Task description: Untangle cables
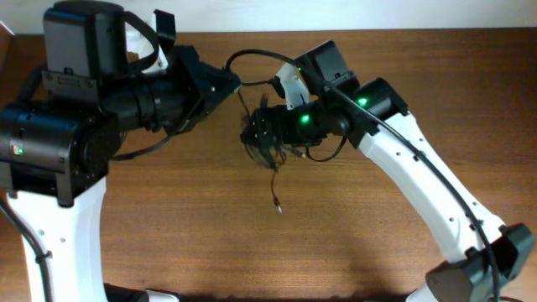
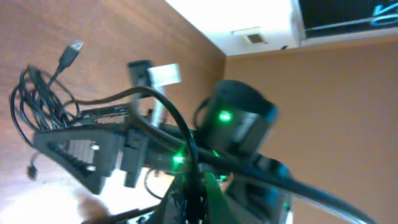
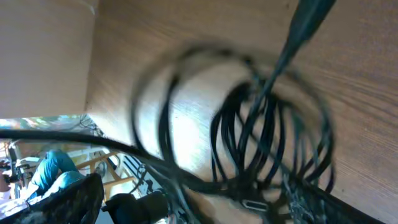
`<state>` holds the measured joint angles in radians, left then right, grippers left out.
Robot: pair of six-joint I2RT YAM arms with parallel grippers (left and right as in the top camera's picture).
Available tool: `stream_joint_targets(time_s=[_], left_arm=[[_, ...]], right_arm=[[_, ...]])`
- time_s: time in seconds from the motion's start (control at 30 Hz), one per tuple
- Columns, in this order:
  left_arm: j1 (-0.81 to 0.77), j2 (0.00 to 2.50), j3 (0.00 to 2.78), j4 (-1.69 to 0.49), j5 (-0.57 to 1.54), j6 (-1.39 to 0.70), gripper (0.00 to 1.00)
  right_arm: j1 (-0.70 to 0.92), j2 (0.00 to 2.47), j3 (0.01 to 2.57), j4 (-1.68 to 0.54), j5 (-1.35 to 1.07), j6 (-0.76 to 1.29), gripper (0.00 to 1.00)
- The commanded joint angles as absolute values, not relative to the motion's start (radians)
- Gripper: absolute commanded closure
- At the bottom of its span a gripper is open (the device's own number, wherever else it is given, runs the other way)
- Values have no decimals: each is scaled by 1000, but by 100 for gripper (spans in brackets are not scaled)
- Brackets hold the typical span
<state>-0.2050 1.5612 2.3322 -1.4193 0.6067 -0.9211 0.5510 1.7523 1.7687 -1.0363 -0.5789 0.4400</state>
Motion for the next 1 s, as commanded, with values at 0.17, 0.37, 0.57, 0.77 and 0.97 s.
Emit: stream_joint_targets(time_s=[0.17,0.37,0.57,0.77,0.97], left_arm=[[-202,1534,2348,-1397,632,-976,100],[-202,1531,2348,-1407,607,-982,100],[-202,1531,2348,-1406,733,-983,100],[-202,1531,2348,-1406,791,-983,100],[-202,1531,2348,-1407,813,-983,100]], right_arm=[[550,1858,1739,-1039,-456,420,77],[548,1859,1726,-1013,-553,419,53],[550,1861,1682,-857,-649,438,1],[585,1871,1526,-579,-691,562,1],[598,1872,1496,-508,-599,607,24]])
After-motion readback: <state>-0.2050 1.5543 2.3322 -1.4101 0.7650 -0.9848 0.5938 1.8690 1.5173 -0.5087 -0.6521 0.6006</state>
